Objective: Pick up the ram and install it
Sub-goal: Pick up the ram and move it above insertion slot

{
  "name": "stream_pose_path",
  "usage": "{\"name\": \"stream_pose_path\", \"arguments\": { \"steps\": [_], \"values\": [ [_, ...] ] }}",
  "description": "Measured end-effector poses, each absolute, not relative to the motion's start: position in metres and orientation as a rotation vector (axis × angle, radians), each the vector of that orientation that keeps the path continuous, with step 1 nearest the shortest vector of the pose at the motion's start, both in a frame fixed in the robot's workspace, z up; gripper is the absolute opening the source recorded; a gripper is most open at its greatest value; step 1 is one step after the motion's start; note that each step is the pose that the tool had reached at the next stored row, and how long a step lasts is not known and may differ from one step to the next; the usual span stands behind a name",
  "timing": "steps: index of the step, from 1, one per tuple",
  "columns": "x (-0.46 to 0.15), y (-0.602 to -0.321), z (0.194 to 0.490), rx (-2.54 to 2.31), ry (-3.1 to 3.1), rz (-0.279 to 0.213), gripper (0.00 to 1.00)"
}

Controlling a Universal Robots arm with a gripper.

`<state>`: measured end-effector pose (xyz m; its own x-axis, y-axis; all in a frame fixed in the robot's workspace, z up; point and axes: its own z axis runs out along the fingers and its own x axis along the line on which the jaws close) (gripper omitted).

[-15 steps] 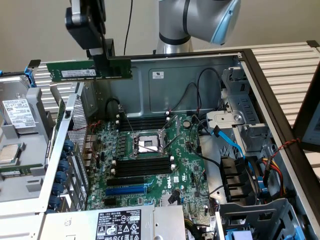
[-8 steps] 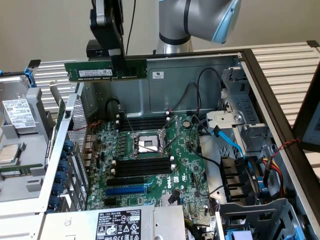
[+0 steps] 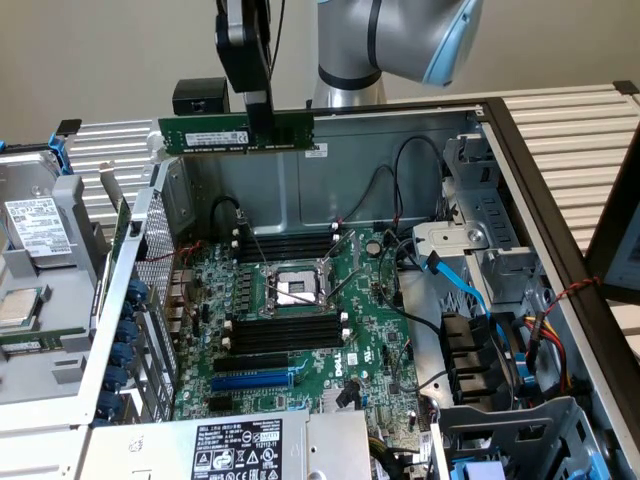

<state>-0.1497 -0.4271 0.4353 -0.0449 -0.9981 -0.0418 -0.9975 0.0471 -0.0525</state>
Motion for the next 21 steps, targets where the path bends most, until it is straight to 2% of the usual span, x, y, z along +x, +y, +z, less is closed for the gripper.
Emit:
{"name": "stream_pose_path", "arguments": {
  "steps": [9,21],
  "values": [
    [-0.139,-0.408,0.427,-2.127,2.226,-0.020,0.12],
    [-0.130,-0.401,0.418,-2.134,2.220,-0.021,0.12]
  ]
}}
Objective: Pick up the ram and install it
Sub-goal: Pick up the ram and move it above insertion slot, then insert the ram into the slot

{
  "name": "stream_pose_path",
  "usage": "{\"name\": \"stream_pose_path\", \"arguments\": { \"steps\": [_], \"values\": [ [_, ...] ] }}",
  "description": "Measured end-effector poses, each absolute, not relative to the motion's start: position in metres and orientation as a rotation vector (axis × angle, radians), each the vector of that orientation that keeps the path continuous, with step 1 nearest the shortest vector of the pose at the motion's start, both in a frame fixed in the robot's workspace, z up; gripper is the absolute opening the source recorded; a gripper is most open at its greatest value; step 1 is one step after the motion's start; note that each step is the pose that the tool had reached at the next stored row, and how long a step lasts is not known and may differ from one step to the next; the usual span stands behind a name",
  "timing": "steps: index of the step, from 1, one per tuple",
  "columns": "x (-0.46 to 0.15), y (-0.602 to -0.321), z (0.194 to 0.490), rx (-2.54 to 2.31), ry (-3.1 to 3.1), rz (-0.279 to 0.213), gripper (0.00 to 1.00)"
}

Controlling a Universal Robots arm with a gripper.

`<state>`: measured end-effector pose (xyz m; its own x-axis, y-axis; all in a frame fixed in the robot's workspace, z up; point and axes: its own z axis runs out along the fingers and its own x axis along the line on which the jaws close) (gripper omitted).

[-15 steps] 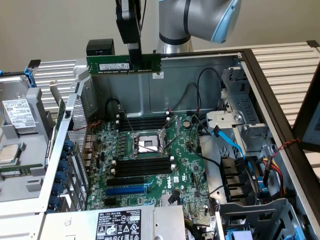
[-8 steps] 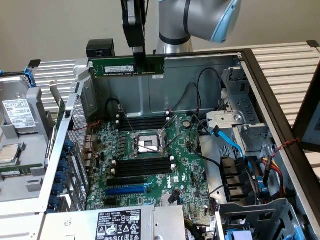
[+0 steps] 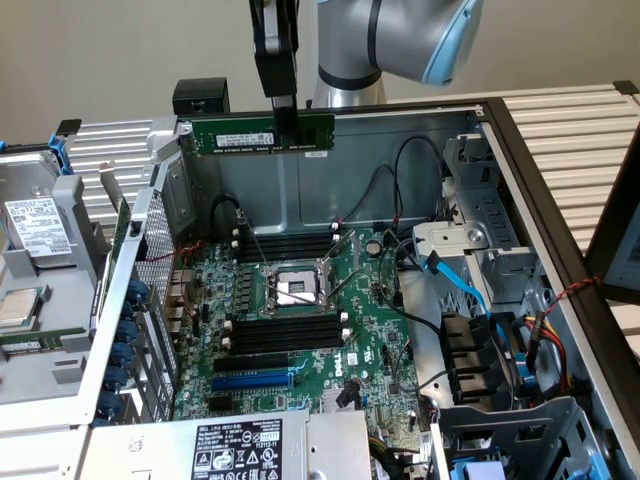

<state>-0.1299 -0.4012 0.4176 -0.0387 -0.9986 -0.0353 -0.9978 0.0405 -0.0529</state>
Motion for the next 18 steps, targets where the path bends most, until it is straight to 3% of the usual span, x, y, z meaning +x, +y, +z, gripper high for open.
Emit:
{"name": "stream_pose_path", "arguments": {
  "steps": [12,14,18],
  "values": [
    [-0.121,-0.396,0.406,-2.152,2.211,-0.023,0.12],
    [-0.118,-0.397,0.399,-2.206,2.229,0.055,0.12],
    [-0.118,-0.397,0.398,-2.217,2.186,0.019,0.12]
  ]
}}
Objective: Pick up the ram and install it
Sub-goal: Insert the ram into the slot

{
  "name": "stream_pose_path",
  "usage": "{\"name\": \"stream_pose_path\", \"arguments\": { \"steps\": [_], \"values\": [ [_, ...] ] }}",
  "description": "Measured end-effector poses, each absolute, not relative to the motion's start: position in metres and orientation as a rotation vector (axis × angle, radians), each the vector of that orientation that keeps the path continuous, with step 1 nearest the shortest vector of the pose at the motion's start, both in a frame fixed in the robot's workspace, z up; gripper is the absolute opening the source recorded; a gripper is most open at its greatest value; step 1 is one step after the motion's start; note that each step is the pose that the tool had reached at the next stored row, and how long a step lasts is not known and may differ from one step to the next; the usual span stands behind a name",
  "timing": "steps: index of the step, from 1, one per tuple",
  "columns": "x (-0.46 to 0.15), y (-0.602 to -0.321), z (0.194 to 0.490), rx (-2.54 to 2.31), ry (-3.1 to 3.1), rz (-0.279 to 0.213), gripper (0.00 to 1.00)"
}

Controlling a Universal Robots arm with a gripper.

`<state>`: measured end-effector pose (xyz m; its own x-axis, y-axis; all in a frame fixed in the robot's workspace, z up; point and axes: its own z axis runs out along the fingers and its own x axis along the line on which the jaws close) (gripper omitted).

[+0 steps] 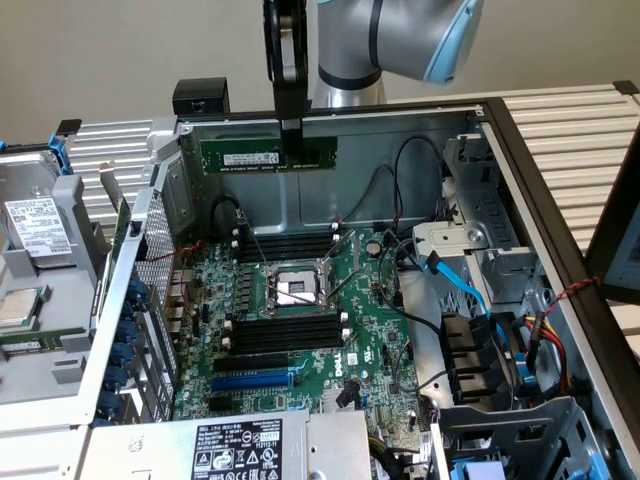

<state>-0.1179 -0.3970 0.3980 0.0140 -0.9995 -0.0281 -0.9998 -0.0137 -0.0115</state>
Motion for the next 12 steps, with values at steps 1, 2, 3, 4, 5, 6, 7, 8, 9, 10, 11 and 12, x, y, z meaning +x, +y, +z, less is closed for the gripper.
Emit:
{"name": "stream_pose_path", "arguments": {
  "steps": [1,2,3,4,5,6,7,8,9,10,11,12],
  "values": [
    [-0.118,-0.397,0.397,-2.214,2.183,0.012,0.12],
    [-0.119,-0.397,0.396,-2.212,2.181,0.007,0.12],
    [-0.120,-0.397,0.394,-2.210,2.179,0.003,0.12],
    [-0.121,-0.397,0.393,-2.209,2.178,0.000,0.12],
    [-0.121,-0.397,0.393,-2.208,2.176,-0.005,0.12],
    [-0.121,-0.397,0.392,-2.207,2.175,-0.011,0.12],
    [-0.122,-0.397,0.392,-2.207,2.175,-0.018,0.12],
    [-0.122,-0.397,0.391,-2.206,2.174,-0.023,0.12],
    [-0.123,-0.397,0.390,-2.206,2.174,-0.028,0.12],
    [-0.123,-0.397,0.389,-2.207,2.174,-0.033,0.12],
    [-0.123,-0.397,0.388,-2.207,2.174,-0.037,0.12],
    [-0.124,-0.397,0.386,-2.206,2.174,-0.038,0.12]
  ]
}}
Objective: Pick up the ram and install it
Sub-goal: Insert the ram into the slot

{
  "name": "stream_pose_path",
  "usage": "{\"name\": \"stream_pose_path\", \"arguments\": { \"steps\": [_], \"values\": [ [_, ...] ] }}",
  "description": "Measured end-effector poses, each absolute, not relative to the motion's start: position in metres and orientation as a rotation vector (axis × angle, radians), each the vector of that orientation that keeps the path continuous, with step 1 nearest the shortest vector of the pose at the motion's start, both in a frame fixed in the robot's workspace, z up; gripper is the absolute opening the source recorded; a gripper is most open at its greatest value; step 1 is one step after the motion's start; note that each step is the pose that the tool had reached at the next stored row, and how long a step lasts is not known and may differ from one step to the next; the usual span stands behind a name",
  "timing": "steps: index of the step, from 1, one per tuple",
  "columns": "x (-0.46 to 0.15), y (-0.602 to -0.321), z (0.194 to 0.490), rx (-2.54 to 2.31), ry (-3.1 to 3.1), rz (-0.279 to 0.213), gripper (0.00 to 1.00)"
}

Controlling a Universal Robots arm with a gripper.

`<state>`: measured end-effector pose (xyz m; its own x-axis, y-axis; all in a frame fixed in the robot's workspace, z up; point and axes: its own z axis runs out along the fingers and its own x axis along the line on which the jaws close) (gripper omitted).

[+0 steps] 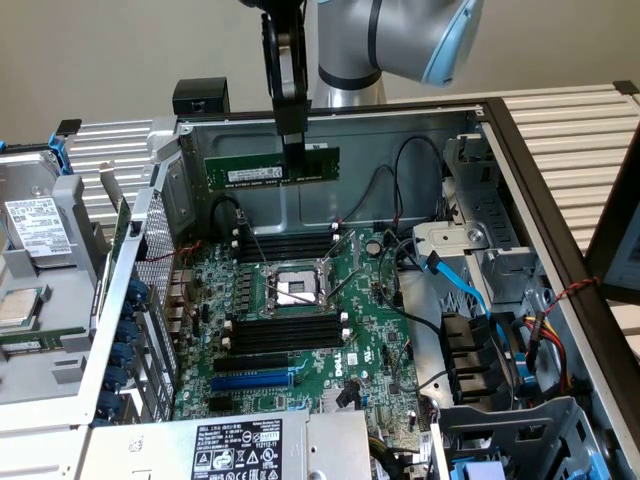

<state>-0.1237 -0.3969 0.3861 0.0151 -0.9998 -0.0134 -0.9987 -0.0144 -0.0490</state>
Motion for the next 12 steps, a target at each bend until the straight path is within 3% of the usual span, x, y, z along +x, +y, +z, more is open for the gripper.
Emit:
{"name": "stream_pose_path", "arguments": {
  "steps": [12],
  "values": [
    [-0.125,-0.397,0.365,-2.189,2.190,-0.042,0.12]
  ]
}}
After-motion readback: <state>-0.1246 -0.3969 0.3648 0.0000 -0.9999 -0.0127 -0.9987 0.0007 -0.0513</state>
